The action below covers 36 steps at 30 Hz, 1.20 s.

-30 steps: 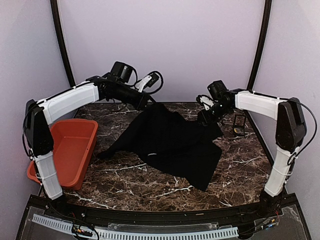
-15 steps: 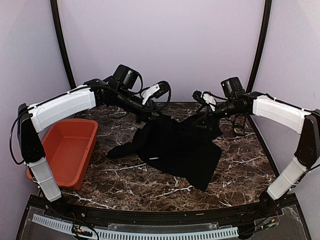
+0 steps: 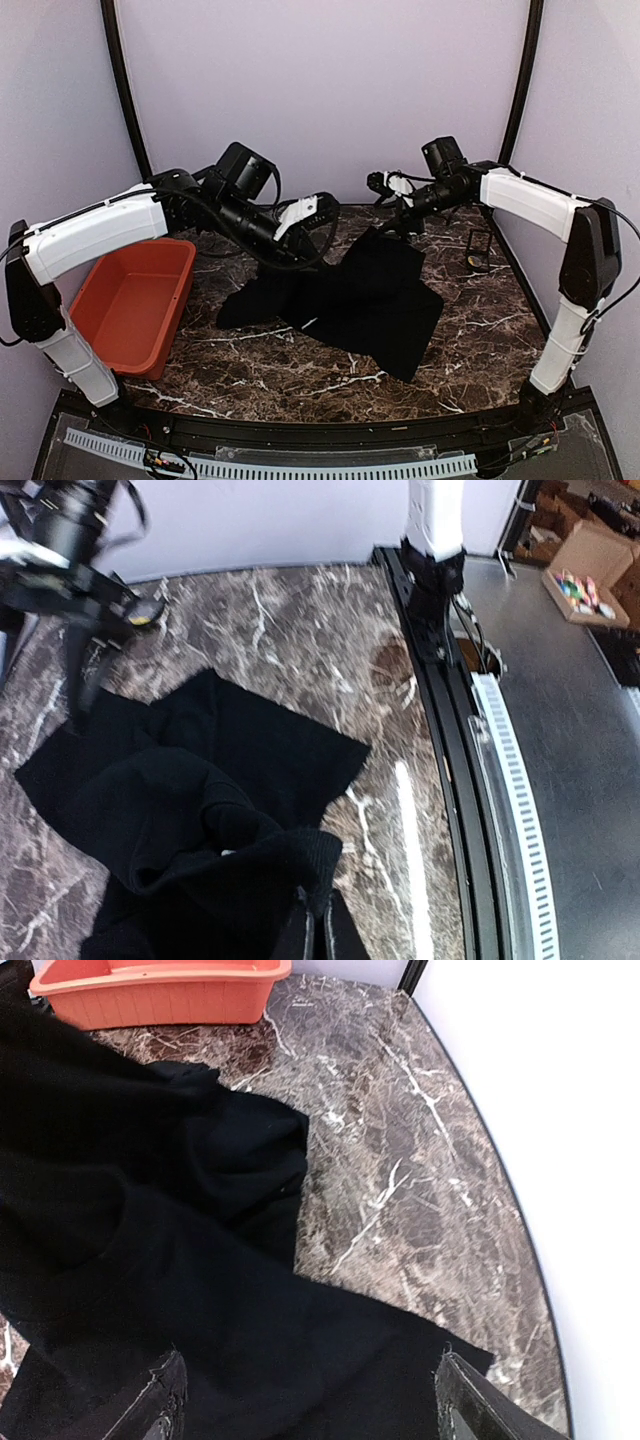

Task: Pin the brooch onto the clothing
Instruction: Pick up the clothing with brooches from the center of the board.

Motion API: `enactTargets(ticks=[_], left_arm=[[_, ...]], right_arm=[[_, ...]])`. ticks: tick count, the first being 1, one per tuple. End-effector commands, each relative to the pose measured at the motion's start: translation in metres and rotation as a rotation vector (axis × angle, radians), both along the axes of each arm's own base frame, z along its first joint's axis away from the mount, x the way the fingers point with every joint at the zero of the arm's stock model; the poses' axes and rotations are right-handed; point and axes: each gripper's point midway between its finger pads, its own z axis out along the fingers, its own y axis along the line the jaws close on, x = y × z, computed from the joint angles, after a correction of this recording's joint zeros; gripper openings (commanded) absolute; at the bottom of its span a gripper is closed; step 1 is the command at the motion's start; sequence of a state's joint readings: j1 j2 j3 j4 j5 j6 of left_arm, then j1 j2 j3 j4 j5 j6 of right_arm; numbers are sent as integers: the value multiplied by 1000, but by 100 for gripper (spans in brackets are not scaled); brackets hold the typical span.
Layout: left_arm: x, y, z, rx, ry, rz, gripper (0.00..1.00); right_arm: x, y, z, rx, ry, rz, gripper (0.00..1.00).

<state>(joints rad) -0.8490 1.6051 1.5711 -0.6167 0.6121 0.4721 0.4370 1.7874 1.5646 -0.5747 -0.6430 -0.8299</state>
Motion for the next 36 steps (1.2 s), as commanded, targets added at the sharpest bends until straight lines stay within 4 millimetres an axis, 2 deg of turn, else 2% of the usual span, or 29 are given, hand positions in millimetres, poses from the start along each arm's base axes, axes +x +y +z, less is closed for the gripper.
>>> enactTargets(ticks=[1, 4, 7, 10, 14, 18, 24, 30, 33, 36], left_arm=[[-32, 9, -23, 90, -32, -29, 2], [-39, 13, -40, 159, -66, -22, 2], [-46, 17, -54, 217, -74, -29, 1], [-50, 22, -58, 238, -78, -31, 1], [-56, 29, -57, 246, -90, -31, 1], [-59, 38, -61, 262, -107, -21, 1], [-61, 52, -70, 298, -118, 13, 1], [-61, 59, -72, 302, -124, 41, 1], [-57, 63, -85, 348, -105, 95, 2], [-42, 78, -113, 442, -123, 227, 2]], right_arm=[[6, 11, 16, 0, -65, 37, 84], [19, 25, 11, -5, -104, 20, 84], [22, 45, -11, -54, -114, 40, 84], [25, 63, -34, -88, -99, 54, 83], [35, 71, -55, -78, -54, 32, 83], [29, 69, -80, -114, 12, 33, 81], [-14, 49, -101, -159, 163, 101, 81], [-43, 35, -126, -194, 307, 123, 78], [-47, 31, -138, -227, 320, 114, 78], [-46, 26, -149, -283, 322, 89, 77]])
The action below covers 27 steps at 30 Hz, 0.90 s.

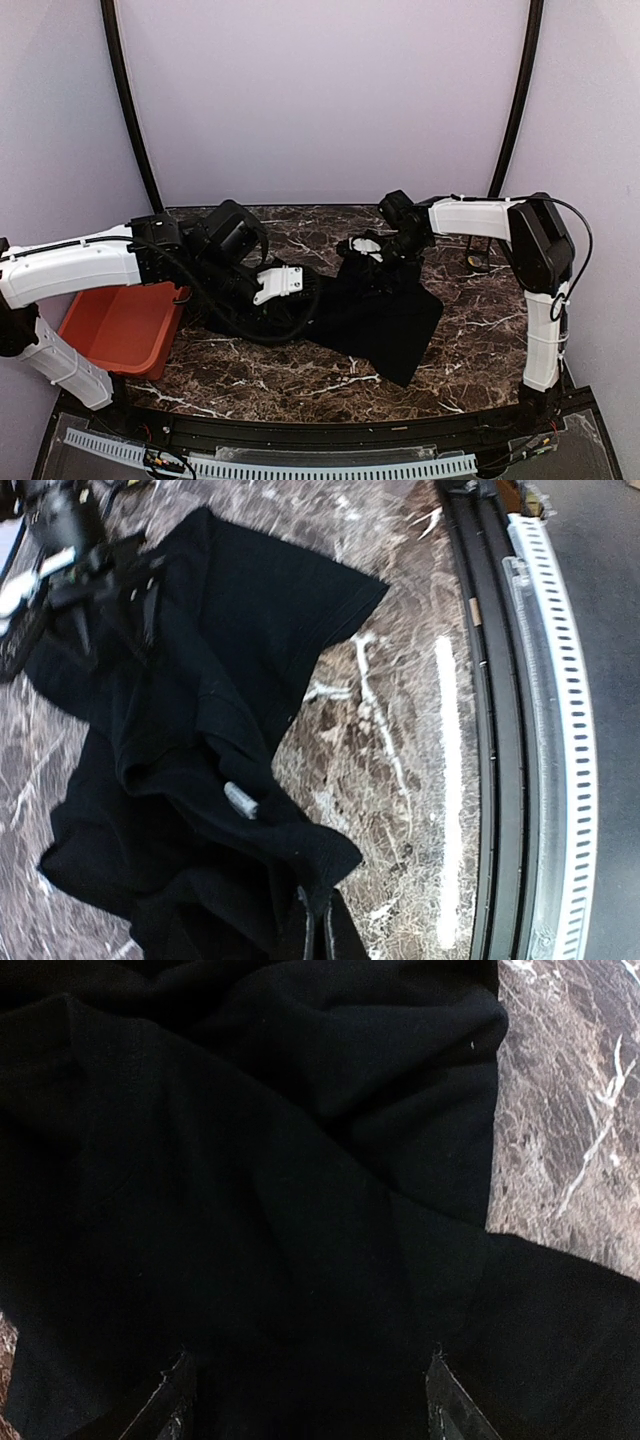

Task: Pin the brooch onto the clothing
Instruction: Pick up the clothing with brooches from the center of the board.

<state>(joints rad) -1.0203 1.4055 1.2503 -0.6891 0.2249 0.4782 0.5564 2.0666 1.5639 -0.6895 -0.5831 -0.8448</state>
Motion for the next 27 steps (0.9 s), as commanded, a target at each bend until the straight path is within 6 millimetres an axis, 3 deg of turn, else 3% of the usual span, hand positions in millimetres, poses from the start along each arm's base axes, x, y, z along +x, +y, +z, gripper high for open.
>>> enactTargets(ticks=[1, 3, 5, 10, 18, 27], left_arm=[[14, 24, -33, 98, -17, 202, 2], [14, 31, -55, 105, 9, 266, 2], [13, 30, -64, 61, 43, 319, 2], [16, 19, -65, -74, 89, 401, 2], [18, 20, -74, -54, 85, 415, 2], [22, 23, -72, -49, 63, 432, 2]], right_arm=[[-6, -7, -7, -60, 8, 0, 76], [-6, -5, -1, -54, 4, 12, 76], [-6, 2, 12, -20, 4, 34, 76], [-16, 32, 39, 42, -2, 139, 76], [-25, 53, -3, -48, 28, 221, 77], [-36, 52, -21, -60, 89, 256, 74]])
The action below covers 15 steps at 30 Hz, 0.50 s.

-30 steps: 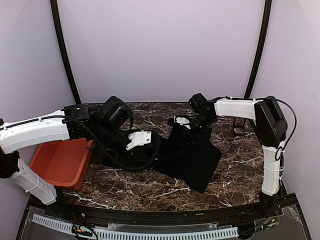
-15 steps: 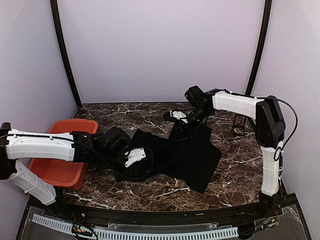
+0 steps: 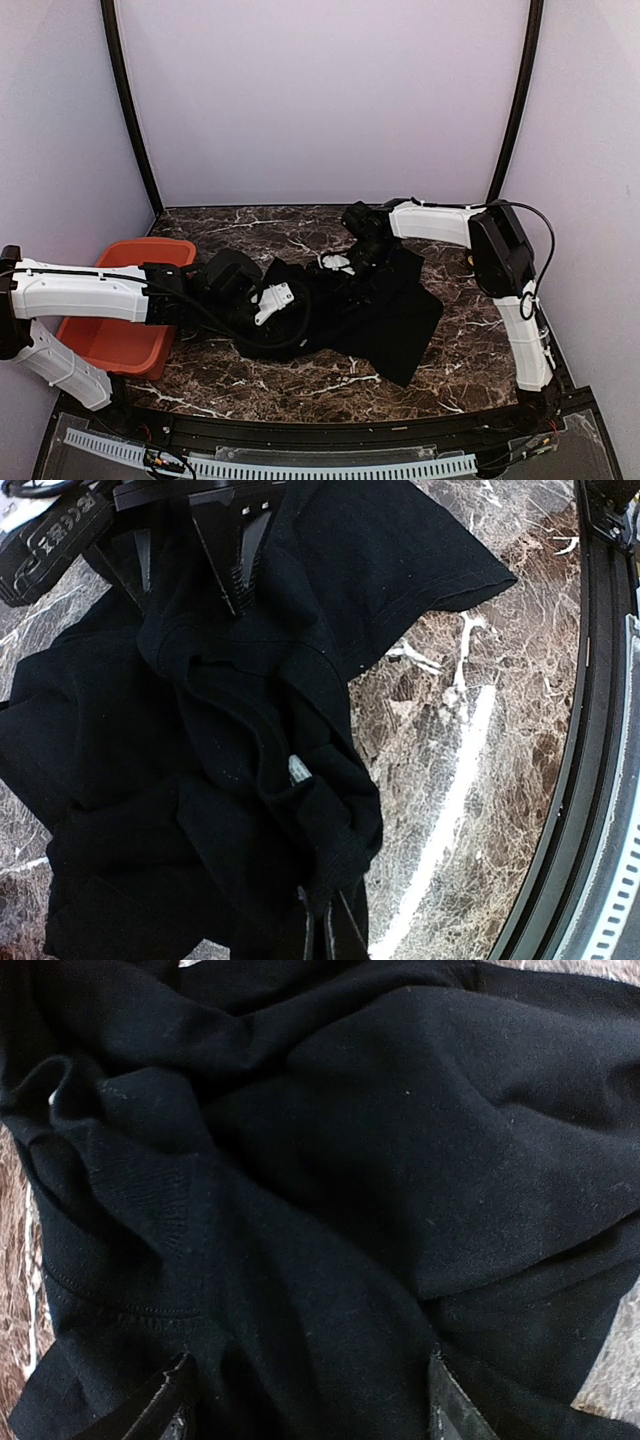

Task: Pin the brooch onto the clothing
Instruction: Pick up the clothing with brooches from the center of the board.

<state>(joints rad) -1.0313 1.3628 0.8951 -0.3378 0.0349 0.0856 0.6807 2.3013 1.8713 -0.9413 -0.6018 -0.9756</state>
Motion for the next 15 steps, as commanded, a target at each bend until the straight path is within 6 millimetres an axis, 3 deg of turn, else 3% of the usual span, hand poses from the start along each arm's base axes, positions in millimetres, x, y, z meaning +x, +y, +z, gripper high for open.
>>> enactTargets(ticks=[1, 3, 6, 10, 12, 15], left_arm=[[2, 2, 7, -10, -19, 18, 2], [4, 4, 8, -3, -29, 30, 2], [11, 9, 11, 13, -63, 65, 2], [28, 22, 22, 48, -150, 147, 1], [40, 31, 34, 65, -223, 199, 1], [65, 48, 64, 92, -387, 298, 1]], right_arm=[[-4, 0, 4, 7, 12, 21, 70], [-2, 0, 5, 7, 17, 17, 52], [4, 0, 11, 12, 3, 3, 1], [17, -4, 31, 19, -54, -49, 0], [28, -8, 52, 43, -100, -101, 0], [50, -17, 101, 112, -192, -215, 0]])
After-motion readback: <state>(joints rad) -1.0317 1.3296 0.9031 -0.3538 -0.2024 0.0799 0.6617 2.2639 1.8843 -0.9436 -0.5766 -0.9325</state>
